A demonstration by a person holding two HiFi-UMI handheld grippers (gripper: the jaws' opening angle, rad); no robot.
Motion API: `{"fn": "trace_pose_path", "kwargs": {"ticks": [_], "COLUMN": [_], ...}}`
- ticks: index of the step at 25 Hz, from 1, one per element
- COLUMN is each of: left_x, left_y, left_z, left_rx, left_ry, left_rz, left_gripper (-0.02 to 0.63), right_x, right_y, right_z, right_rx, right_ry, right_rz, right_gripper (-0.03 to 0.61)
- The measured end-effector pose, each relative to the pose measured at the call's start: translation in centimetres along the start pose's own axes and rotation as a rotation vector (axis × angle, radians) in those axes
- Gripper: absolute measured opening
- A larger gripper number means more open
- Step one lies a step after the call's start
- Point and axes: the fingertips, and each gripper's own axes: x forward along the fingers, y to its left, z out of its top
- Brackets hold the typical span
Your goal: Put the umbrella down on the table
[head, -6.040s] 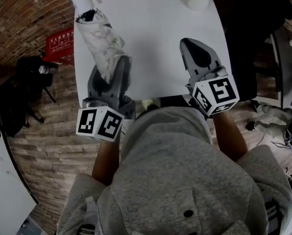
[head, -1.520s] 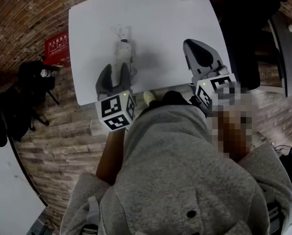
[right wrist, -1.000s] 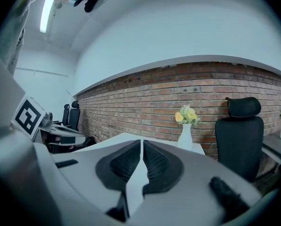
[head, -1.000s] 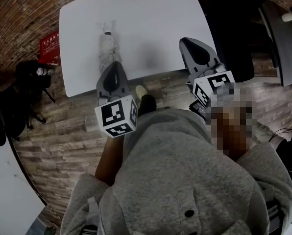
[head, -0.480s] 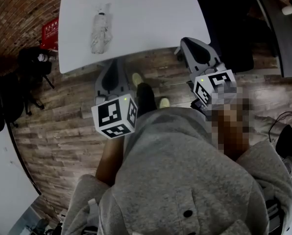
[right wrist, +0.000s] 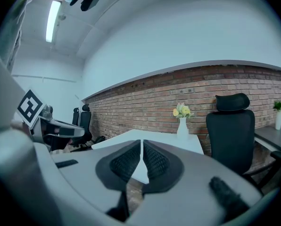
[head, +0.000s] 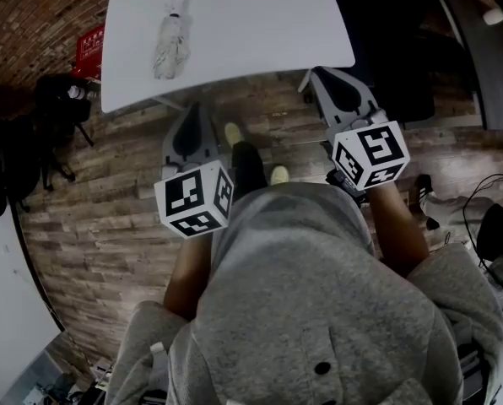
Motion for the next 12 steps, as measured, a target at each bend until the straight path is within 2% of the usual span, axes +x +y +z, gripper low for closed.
{"fn": "trace_pose_path", "kwargs": {"ticks": [12], "left_x": [-0.5], "left_y": [-1.3], "left_z": [0.6], "left_rx": [-0.009], "left_ry": [-0.007], "left_rz": [0.011], "left_gripper": [0.015], "right_x": [-1.1], "right_y": [-0.9], "right_z": [0.7], "right_rx": [-0.002], "right_ry": [-0.016], "right_rz": [0.012], "right_gripper": [0.032]}}
